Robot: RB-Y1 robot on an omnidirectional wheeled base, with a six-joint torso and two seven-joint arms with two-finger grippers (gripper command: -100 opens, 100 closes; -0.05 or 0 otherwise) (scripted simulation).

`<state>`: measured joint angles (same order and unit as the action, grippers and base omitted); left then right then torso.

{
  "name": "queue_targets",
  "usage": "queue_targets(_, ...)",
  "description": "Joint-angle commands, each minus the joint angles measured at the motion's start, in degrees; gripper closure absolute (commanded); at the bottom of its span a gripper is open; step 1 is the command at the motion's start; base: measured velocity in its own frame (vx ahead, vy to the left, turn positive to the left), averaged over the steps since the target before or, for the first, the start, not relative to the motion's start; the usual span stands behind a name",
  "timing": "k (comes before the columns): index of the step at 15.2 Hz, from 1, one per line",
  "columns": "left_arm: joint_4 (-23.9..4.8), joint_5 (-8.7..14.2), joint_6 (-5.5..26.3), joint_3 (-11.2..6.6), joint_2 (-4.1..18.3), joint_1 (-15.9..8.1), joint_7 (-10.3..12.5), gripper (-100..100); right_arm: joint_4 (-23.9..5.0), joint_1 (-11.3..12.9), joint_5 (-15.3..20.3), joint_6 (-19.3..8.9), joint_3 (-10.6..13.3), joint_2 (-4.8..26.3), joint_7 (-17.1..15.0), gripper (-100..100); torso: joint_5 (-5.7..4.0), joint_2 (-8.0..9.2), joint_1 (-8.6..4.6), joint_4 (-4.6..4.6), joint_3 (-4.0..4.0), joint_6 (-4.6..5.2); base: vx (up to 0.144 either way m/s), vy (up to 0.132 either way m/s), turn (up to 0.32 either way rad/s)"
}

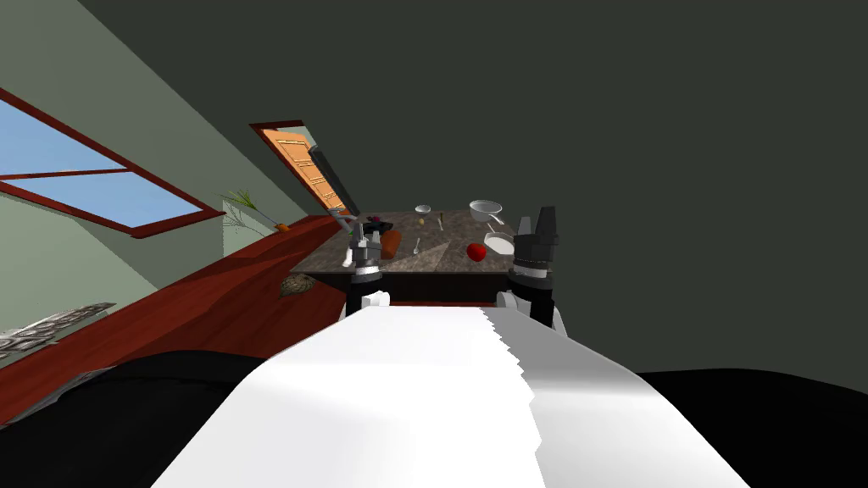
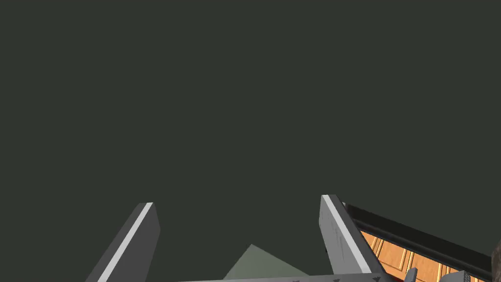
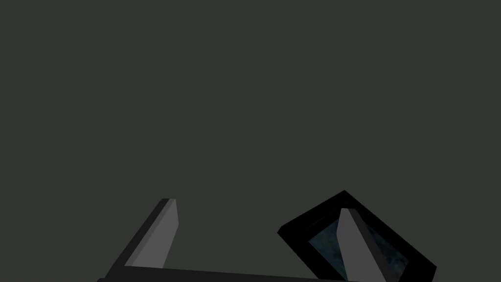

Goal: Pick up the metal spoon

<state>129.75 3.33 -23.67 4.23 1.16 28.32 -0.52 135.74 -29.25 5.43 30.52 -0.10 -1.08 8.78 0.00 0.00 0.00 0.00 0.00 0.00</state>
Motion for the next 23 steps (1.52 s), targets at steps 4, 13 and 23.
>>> queue_targets(4,-0.9,0.3,2.0,0.29,4.9,-0.9,-0.2,-100,0.0,0.0,0.0,0.0,0.0,0.0,0.0,0,0.0,0.01,0.01,0.0,0.0,0.01,-0.003,-0.003,-0.044)
queue_targets(13,-4.6,1.6,10.1,1.46,14.8,-4.4,-0.8,-100,0.0,0.0,0.0,0.0,0.0,0.0,0.0,0,0.0,0.02,0.01,0.0,0.01,0.03,-0.008,-0.005,-0.096)
queue_targets(23,-9.3,3.2,20.2,2.94,23.9,-8.7,-1.6,-100,0.0,0.0,0.0,0.0,0.0,0.0,0.0,0,0.0,0.02,0.01,0.0,0.01,0.03,-0.008,-0.002,-0.096)
